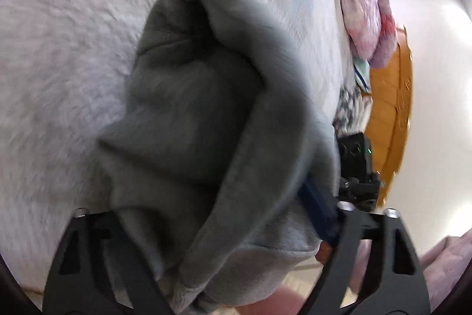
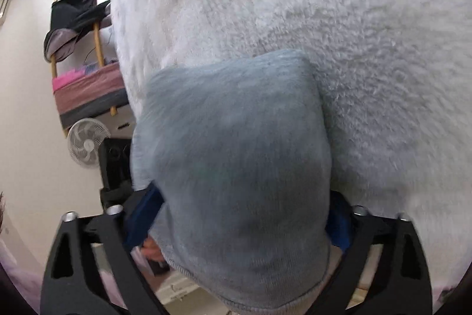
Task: Fold large clothes
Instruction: 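Lift the grey bundle with both grippers and carry it toward the clothes stack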
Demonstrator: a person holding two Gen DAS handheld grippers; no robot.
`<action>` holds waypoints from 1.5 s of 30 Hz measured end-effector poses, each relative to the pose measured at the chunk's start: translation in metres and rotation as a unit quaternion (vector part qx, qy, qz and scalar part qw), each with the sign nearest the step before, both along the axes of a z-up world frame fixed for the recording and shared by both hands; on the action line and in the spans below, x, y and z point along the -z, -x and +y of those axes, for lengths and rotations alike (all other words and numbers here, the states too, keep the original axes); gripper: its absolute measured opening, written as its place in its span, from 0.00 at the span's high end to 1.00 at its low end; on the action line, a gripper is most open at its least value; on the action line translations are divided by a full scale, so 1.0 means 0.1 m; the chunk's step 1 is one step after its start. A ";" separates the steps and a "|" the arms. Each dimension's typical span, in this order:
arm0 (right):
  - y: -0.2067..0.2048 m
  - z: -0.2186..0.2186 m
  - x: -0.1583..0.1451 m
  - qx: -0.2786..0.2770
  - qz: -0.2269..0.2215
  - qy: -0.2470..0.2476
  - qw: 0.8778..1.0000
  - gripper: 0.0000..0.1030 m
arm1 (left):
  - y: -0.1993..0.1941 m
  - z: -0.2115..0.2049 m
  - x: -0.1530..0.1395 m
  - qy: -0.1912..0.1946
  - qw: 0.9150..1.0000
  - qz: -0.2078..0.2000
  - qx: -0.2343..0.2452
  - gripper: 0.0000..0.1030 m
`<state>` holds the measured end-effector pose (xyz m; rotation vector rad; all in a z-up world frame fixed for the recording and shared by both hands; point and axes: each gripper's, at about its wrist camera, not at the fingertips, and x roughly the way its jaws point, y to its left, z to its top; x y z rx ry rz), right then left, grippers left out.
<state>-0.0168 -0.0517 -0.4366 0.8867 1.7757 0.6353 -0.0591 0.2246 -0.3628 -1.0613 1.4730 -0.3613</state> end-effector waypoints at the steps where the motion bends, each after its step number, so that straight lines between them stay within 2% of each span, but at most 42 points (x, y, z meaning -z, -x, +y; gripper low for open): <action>1: 0.01 0.01 -0.07 0.001 -0.001 0.005 1.000 0.25 | 0.01 -0.03 -0.11 -0.018 1.000 -0.002 0.001 0.36; 3: -0.01 0.03 -0.23 -0.006 -0.009 0.016 1.000 0.28 | 0.02 -0.09 -0.29 -0.047 0.999 -0.003 0.002 0.42; 4: -0.02 0.04 -0.37 -0.004 -0.023 0.022 0.999 0.28 | 0.00 -0.13 -0.37 -0.047 0.999 -0.004 0.000 0.45; 6: -0.03 0.00 -0.60 0.005 -0.047 0.020 0.999 0.28 | -0.03 -0.15 -0.54 -0.045 0.999 -0.016 -0.002 0.45; 11: -0.02 -0.23 -1.14 0.030 -0.056 0.002 0.998 0.29 | -0.11 -0.45 -1.20 -0.064 0.995 -0.057 0.043 0.45; 14: 0.05 -0.53 -1.60 0.038 -0.073 -0.007 0.997 0.29 | -0.17 -0.80 -1.67 -0.065 0.992 -0.087 0.067 0.45; 17: 0.13 -0.83 -1.95 0.037 -0.082 -0.001 0.996 0.29 | -0.08 -1.12 -2.00 -0.064 0.992 -0.090 0.068 0.45; 21: 0.25 -1.28 -2.24 0.034 -0.085 -0.005 0.996 0.29 | 0.07 -1.73 -2.41 -0.121 0.985 -0.102 0.064 0.45; 24: 0.31 -1.64 -2.38 0.036 -0.090 -0.006 0.995 0.29 | 0.22 -2.11 -2.57 -0.128 0.985 -0.103 0.060 0.45; 27: 0.41 -2.02 -2.51 0.046 -0.099 0.004 0.994 0.29 | 0.28 -2.38 -2.57 -0.124 0.986 -0.093 0.068 0.45; 29: 0.48 -2.25 -2.59 0.061 -0.101 0.012 0.993 0.29 | 0.27 -2.64 -2.63 -0.126 0.981 -0.098 0.110 0.45; 32: 0.65 -2.57 -2.77 0.102 -0.115 0.019 0.988 0.28 | 0.11 -2.98 -2.74 -0.098 0.974 -0.111 0.169 0.45; 34: 0.81 -2.76 -2.91 0.133 -0.130 0.025 0.982 0.28 | 0.06 -3.22 -2.86 -0.092 0.964 -0.131 0.212 0.45; 36: 1.03 -2.97 -3.06 0.176 -0.141 0.037 0.973 0.28 | 0.07 -3.51 -2.99 -0.095 0.945 -0.165 0.265 0.45; 39: 1.36 -3.26 -3.24 0.241 -0.151 0.052 0.957 0.28 | 0.07 -3.89 -3.12 -0.086 0.924 -0.193 0.318 0.45; 41: 1.53 -3.43 -3.33 0.277 -0.156 0.063 0.946 0.28 | 0.09 -4.19 -3.22 -0.080 0.905 -0.217 0.357 0.46; 44: 1.70 -3.67 -3.46 0.314 -0.167 0.081 0.931 0.28 | 0.06 -4.55 -3.28 -0.068 0.891 -0.221 0.391 0.45; 45: 1.74 -3.77 -3.50 0.325 -0.170 0.080 0.927 0.28 | 0.05 -4.67 -3.31 -0.067 0.883 -0.230 0.402 0.46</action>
